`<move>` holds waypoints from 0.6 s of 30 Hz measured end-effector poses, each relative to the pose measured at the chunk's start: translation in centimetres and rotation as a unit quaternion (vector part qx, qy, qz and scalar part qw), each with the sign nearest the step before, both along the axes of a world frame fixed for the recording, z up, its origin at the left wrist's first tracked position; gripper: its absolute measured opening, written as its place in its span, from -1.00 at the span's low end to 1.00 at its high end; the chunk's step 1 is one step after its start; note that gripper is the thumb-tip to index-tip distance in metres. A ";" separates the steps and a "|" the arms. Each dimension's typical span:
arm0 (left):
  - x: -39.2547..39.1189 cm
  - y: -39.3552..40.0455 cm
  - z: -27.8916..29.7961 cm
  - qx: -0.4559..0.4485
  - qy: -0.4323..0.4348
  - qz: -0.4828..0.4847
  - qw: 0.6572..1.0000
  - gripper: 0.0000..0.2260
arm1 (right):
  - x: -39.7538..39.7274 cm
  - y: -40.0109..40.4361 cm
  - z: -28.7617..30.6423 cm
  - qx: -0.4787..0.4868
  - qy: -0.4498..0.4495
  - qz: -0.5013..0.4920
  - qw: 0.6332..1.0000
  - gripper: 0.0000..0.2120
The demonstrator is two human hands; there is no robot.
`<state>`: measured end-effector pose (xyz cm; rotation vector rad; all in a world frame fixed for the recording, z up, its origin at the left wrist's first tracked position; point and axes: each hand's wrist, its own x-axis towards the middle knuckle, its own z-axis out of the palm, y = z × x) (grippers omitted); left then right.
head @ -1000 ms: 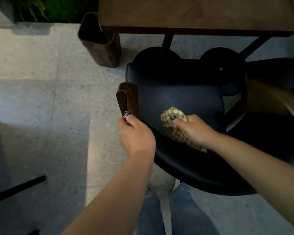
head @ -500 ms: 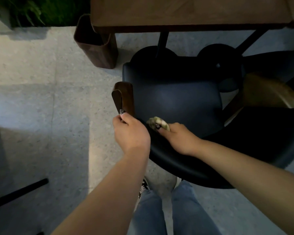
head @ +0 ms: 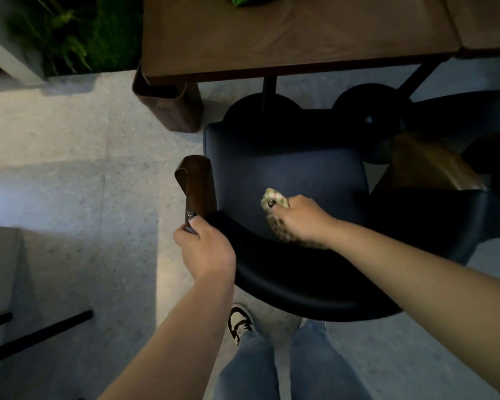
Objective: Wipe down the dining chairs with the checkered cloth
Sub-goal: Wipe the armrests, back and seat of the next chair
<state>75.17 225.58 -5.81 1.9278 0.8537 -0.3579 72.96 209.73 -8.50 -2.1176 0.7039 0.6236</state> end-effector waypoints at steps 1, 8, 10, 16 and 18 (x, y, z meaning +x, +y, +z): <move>-1.2 -0.4 0.1 0.007 -0.002 0.007 1.000 -0.69 | 0.7 -0.2 -1.9 0.011 0.028 -0.010 1.000 -0.68; -2.7 -1.6 -0.5 0.080 -0.038 0.050 0.995 -0.64 | 0.6 2.7 -9.6 0.027 0.122 0.081 0.989 -0.59; -2.8 -1.6 -0.6 0.089 -0.039 0.047 0.994 -0.63 | 0.2 2.6 -8.4 0.027 0.092 0.099 0.990 -0.60; -2.8 -1.8 0.0 0.099 -0.046 0.044 0.993 -0.66 | -3.5 2.8 -0.6 0.016 -0.041 0.158 0.986 -0.66; -2.8 -1.9 0.1 0.096 -0.046 0.047 0.993 -0.69 | -5.4 2.9 2.1 0.048 -0.107 0.169 0.979 -0.72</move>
